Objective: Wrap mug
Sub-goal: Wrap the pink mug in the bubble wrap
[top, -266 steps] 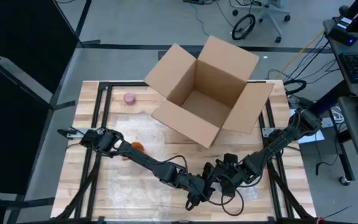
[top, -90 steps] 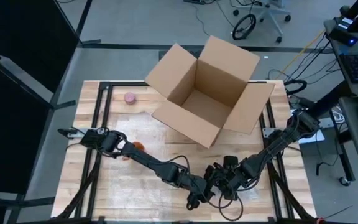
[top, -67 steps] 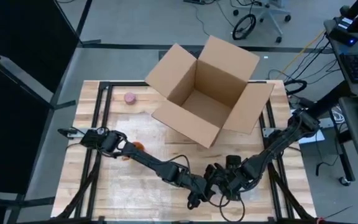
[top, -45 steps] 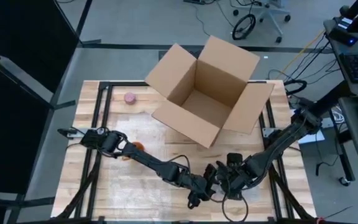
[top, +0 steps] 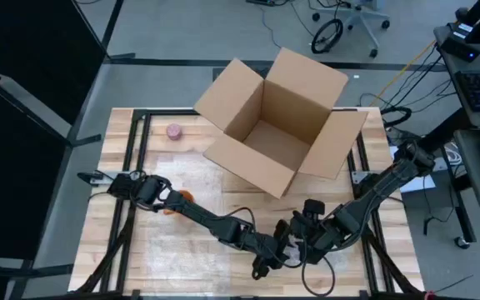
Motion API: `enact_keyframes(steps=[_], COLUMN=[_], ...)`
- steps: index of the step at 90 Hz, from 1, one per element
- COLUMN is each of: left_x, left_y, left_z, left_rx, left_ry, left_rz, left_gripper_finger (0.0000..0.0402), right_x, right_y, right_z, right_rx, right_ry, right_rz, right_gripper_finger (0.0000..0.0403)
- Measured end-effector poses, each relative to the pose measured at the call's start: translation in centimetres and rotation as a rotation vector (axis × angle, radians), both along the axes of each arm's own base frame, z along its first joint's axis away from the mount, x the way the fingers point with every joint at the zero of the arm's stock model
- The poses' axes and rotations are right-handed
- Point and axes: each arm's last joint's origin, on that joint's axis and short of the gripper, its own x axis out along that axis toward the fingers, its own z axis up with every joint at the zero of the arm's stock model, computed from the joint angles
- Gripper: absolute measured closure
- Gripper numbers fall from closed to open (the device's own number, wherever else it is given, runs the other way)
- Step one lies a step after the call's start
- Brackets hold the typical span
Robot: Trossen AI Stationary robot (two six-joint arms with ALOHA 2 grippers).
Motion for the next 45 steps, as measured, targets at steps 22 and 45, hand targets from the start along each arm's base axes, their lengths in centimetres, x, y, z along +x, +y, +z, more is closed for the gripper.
enact_keyframes(steps=[22, 45], left_x=[0.0, 0.0], left_y=[0.0, 0.0], left_z=[0.0, 0.0], left_rx=[-0.002, -0.002], left_ry=[-0.003, -0.004], left_rz=[-0.001, 0.001], left_gripper_finger=[0.0208, 0.0208], right_x=[-1.9, -2.5], right_y=[0.6, -0.3], right_z=[-3.5, -6.6], right_rx=[0.05, 0.079], right_ry=[0.037, 0.033], right_rz=[-0.056, -0.065], right_gripper_finger=[0.0133, 0.0133])
